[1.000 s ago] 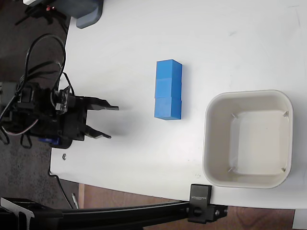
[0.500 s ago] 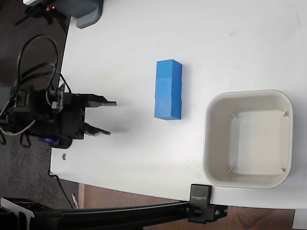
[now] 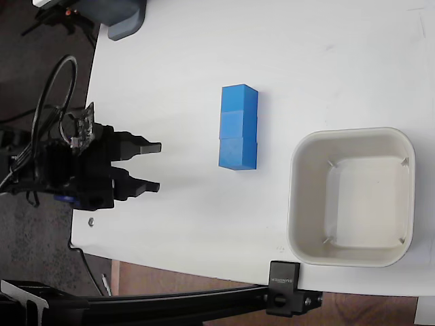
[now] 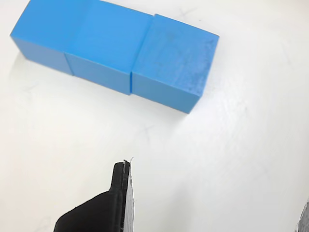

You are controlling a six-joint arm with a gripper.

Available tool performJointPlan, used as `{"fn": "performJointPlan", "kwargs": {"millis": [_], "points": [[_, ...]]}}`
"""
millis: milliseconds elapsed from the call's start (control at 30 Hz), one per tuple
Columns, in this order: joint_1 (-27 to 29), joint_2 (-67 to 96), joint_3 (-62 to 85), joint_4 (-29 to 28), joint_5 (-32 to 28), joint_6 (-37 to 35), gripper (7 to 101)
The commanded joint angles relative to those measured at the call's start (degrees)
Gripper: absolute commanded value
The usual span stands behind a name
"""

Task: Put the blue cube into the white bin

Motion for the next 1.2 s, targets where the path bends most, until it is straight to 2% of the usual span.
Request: {"fn": "performJointPlan", "kwargs": {"millis": [33, 133, 233, 400, 467, 633, 867, 1067, 1200], "points": [[2.7, -1.1, -5.4, -0.8, -5.7, -4.0, 89.0], [3.1, -1.2, -6.2, -1.8, -7.5, -5.2, 89.5], [3.0, -3.2, -9.0, 0.3, -8.8, -6.4, 91.9], [1.0, -6.2, -12.1, 3.3, -5.4, -8.3, 90.3], [1.0, -6.3, -11.6, 2.8, -5.1, -9.5, 90.3], [0.4, -7.7, -11.8, 3.0, -3.1, -16.3, 97.3], [1.0, -5.8, -11.1, 7.9, -1.3, -32.0, 98.9], [6.4, -7.5, -10.1, 10.5, -6.9, -47.6, 98.4], [7.4, -13.4, -15.0, 13.6, -9.1, -54.4, 98.9]]}}
